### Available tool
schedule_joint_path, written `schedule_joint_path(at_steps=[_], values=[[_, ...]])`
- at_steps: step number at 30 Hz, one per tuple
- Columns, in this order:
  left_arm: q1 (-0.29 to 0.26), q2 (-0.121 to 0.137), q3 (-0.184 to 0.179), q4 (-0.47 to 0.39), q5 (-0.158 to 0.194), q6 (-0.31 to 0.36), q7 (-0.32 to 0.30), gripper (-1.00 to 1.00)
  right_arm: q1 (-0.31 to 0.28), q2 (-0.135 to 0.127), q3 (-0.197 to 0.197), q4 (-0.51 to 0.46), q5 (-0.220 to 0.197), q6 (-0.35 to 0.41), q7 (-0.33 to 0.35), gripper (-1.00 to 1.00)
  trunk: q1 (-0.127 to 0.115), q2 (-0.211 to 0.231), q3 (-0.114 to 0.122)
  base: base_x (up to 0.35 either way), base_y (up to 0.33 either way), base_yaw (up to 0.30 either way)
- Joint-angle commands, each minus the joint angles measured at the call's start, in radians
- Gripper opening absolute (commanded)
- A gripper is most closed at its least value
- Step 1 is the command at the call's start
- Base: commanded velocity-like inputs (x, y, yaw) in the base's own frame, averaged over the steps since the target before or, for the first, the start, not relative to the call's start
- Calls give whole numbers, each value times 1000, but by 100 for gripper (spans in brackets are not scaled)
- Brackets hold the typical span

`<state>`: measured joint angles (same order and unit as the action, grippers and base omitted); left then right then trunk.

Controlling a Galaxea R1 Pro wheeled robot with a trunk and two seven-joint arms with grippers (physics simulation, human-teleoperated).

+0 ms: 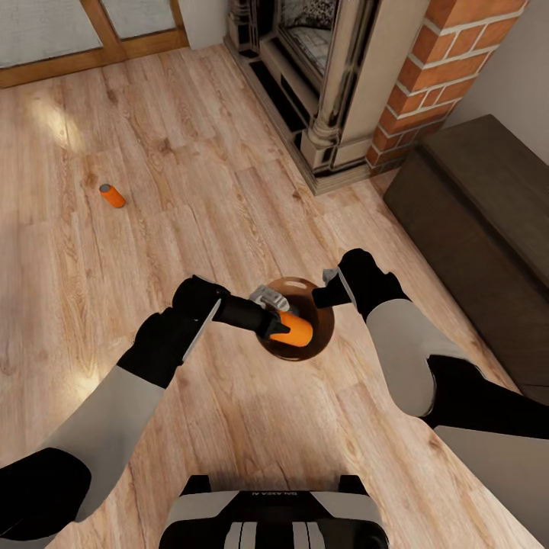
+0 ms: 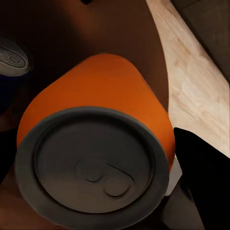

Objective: Put the three can of soda from the living room inside the tash can in the kitchen.

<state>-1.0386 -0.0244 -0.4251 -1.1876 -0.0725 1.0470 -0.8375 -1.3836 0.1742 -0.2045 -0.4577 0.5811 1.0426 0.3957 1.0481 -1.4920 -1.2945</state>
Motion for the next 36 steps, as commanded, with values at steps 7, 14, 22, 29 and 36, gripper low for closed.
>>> schedule_joint_path(at_steps=[7,14,22,29,36], values=[[0,-10,2,5,0,0,126,-100,-1,0,-3,14,-44,5,6,-100,0,0,0,0,0,0],[0,-13,0,26,-3,-22,244,-100,-2,0,-3,17,-67,5,6,-100,0,0,0,0,0,0],[0,-46,-24,66,0,-27,251,-100,-2,0,-1,16,-71,5,8,-100,0,0,0,0,0,0],[1,-59,-85,72,5,-22,237,-100,-17,0,0,16,-105,5,8,-100,0,0,0,0,0,0],[1,-61,-113,73,5,-23,223,-100,-28,0,0,17,-138,5,8,-100,0,0,0,0,0,0]])
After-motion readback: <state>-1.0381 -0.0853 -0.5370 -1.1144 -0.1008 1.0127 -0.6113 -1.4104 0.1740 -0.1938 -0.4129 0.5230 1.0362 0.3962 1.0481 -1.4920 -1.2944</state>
